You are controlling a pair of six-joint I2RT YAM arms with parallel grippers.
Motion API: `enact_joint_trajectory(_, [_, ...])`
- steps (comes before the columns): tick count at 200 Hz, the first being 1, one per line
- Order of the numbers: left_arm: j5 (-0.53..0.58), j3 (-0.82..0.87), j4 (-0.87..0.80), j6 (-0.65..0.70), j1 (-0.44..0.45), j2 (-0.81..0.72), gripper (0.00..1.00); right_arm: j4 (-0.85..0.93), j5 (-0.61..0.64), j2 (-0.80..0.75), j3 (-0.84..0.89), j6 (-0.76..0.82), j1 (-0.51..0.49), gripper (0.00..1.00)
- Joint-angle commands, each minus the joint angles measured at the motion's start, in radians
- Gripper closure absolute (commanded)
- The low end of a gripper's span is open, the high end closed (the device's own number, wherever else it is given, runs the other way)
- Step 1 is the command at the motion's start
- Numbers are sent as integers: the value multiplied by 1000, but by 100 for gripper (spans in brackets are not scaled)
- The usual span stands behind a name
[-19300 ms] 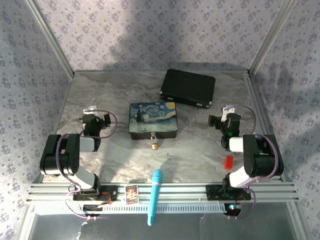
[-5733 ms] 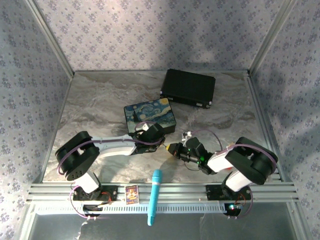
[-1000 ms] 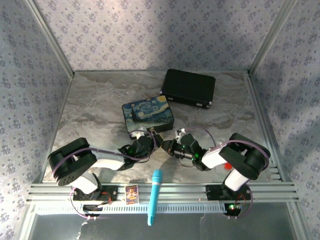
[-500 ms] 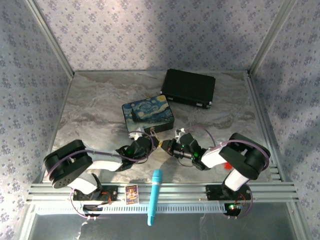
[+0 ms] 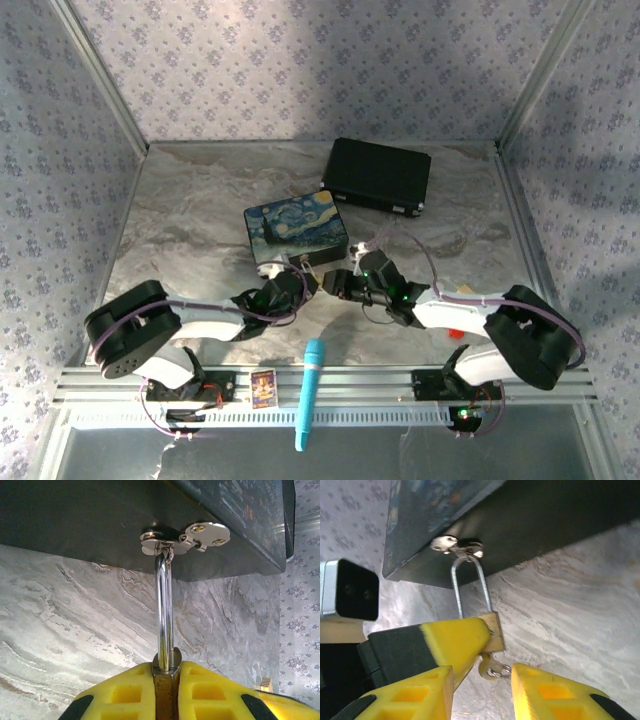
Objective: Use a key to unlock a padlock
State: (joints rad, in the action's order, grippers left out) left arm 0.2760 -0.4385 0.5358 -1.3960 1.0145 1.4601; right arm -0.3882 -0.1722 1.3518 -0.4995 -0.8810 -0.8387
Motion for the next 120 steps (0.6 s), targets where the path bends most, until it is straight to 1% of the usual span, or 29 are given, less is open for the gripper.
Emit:
enact_joint_trajectory(1, [-52, -75, -121, -45, -11, -19, 99, 318, 179, -51, -78, 339, -76, 63])
enact_joint_trajectory(6, [-60, -89, -160, -56, -13, -23, 99, 333, 204, -55, -79, 390, -85, 63])
enact_joint_trajectory(17, [-76, -119, -236, -70, -14, -32, 99, 327, 217, -66, -61, 462, -80, 64])
enact_joint_trajectory(30, [-88, -148, -318, -85, -15, -41, 99, 279, 192, -77, -25, 535, -61, 63])
enact_joint_trajectory(45, [-100, -172, -386, -112, -20, -47, 99, 284, 157, -77, -26, 595, -47, 63])
enact_joint_trajectory(72, [-130, -168, -366, -136, -32, -39, 100, 272, 109, -66, -29, 642, -53, 61])
enact_joint_trajectory(89, [-153, -166, -355, -149, -37, -30, 99, 244, 72, -53, -30, 645, -55, 61])
enact_joint_trajectory(120, [-160, -187, -391, -150, -37, -27, 99, 234, 93, -20, -51, 665, -68, 61])
